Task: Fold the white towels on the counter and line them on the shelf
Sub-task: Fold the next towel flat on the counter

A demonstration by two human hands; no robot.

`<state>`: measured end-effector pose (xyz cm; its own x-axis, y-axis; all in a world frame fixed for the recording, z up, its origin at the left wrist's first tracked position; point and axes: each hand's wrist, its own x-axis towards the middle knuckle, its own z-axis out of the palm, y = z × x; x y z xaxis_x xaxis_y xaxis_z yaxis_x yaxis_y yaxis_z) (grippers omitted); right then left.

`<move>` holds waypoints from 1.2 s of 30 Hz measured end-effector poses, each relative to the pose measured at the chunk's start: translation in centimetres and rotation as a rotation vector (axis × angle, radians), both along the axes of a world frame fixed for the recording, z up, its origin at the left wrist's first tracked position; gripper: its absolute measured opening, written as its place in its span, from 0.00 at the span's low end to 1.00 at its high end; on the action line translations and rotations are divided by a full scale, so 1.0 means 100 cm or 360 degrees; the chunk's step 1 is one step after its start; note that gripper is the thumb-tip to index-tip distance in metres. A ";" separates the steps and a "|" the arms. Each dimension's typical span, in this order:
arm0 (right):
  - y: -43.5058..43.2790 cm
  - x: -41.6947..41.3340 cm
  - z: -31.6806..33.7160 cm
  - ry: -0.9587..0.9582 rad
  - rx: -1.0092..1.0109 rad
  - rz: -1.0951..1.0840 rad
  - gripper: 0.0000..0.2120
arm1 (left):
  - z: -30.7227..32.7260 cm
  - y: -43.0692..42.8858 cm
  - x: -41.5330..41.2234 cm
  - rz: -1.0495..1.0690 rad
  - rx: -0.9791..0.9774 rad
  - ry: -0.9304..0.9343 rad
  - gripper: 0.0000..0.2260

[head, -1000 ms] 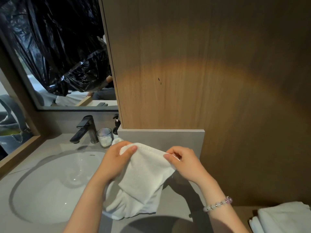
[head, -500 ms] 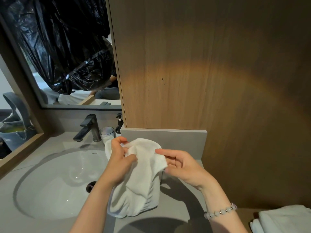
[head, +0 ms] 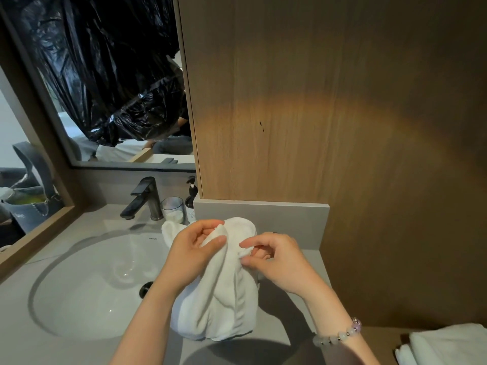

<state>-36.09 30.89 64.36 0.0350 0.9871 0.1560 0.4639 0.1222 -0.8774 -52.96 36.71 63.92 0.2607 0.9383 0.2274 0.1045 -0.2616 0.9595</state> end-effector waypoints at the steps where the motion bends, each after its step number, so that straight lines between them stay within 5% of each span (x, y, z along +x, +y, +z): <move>1: 0.001 -0.001 0.000 -0.0045 0.0059 -0.0048 0.07 | 0.003 -0.001 0.001 -0.0011 0.0020 -0.0028 0.10; 7: 0.004 -0.003 0.004 -0.0248 0.0294 -0.0115 0.09 | 0.013 -0.008 0.002 -0.0070 0.0165 -0.0093 0.12; 13: 0.011 -0.004 0.001 0.0107 0.0298 0.0045 0.02 | 0.016 -0.009 0.006 -0.0188 0.0132 -0.0229 0.10; 20: 0.011 -0.008 0.001 0.0521 0.0235 0.0187 0.08 | 0.012 -0.011 0.010 -0.0143 0.0103 -0.0214 0.05; 30: 0.016 -0.014 -0.008 0.0789 0.0288 -0.0012 0.07 | 0.011 -0.021 0.012 -0.0095 -0.0062 -0.0448 0.16; 32: 0.016 -0.016 -0.009 0.0838 0.0300 -0.0064 0.07 | 0.009 -0.023 0.012 -0.0155 -0.0044 -0.0521 0.11; 36: 0.017 -0.020 -0.009 0.0943 0.0286 -0.0179 0.15 | 0.001 -0.023 0.015 -0.0144 -0.0058 -0.0484 0.17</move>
